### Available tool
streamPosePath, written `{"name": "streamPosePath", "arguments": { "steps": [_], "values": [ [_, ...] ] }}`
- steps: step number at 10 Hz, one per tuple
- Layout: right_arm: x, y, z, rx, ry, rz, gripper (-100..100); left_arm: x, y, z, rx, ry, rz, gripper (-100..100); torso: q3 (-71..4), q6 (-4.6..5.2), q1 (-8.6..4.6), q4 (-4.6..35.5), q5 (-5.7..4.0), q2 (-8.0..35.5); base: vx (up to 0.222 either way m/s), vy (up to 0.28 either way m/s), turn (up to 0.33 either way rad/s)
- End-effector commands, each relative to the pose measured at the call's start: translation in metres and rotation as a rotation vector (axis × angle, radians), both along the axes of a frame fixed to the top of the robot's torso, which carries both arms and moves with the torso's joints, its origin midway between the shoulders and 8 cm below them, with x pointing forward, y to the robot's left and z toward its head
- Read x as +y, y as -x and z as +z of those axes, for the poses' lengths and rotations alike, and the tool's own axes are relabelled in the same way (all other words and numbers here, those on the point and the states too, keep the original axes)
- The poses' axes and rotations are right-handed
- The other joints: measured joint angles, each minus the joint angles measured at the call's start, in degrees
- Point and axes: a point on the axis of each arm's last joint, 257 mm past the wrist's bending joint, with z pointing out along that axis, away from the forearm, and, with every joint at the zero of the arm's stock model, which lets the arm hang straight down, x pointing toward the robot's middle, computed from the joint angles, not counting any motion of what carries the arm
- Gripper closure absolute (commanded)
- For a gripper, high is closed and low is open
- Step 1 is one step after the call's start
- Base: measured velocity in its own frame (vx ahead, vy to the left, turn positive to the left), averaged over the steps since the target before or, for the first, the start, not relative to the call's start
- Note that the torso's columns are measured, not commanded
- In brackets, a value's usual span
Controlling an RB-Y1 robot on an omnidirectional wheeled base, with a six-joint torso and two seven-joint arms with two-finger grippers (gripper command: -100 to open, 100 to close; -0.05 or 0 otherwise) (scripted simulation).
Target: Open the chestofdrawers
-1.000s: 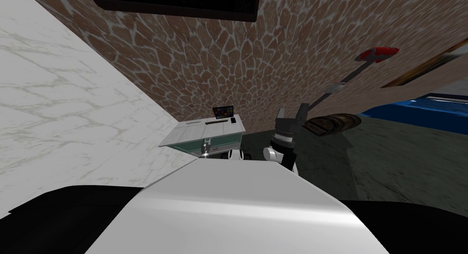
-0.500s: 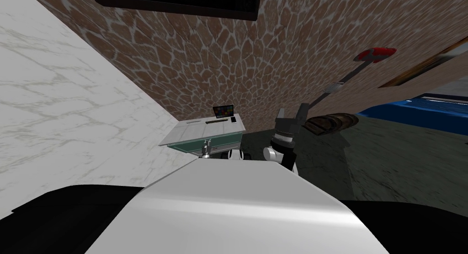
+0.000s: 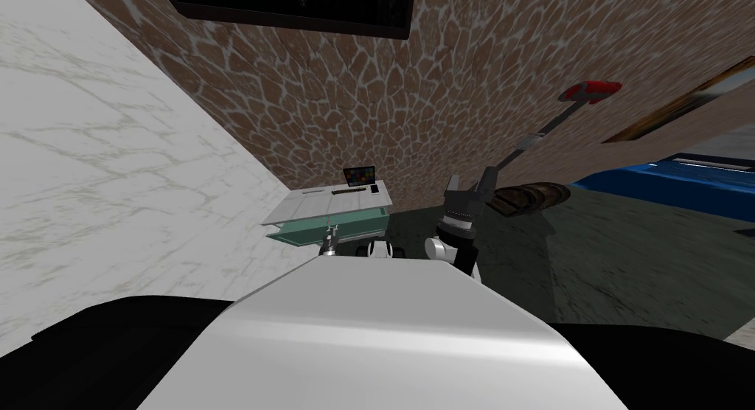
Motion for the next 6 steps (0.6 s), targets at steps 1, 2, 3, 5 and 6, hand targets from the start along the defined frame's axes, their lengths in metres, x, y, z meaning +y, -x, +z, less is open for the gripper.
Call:
{"name": "streamPosePath", "arguments": {
  "steps": [1,2,3,5,6],
  "values": [
    [0.000,0.000,0.000,0.000,0.000,0.000,0,-0.018,-0.008,-0.005,0.010,0.005,-0.022,100,0.0,0.10,0.06,-0.1,0.11,-0.2,-0.048,0.039,0.184],
    [0.000,0.000,0.000,0.000,0.000,0.000,0,-0.037,-0.017,-0.005,0.007,0.008,-0.046,100,-0.1,0.15,0.24,-0.2,0.29,-0.2,-0.092,0.084,0.273],
    [0.000,0.000,0.000,0.000,0.000,0.000,0,-0.055,-0.025,-0.005,0.004,0.008,-0.068,100,0.0,0.08,0.47,-0.3,0.42,-0.2,-0.122,0.077,0.266],
    [0.000,0.000,0.000,0.000,0.000,0.000,0,-0.057,-0.025,-0.005,0.004,0.009,-0.071,100,0.0,0.02,0.41,-0.3,0.40,-0.3,-0.059,0.038,0.021],
    [0.000,0.000,0.000,0.000,0.000,0.000,0,-0.076,-0.033,-0.004,0.001,0.010,-0.096,100,-0.2,0.03,0.28,-0.3,0.31,-0.5,-0.026,0.049,0.198]
  ]
}}
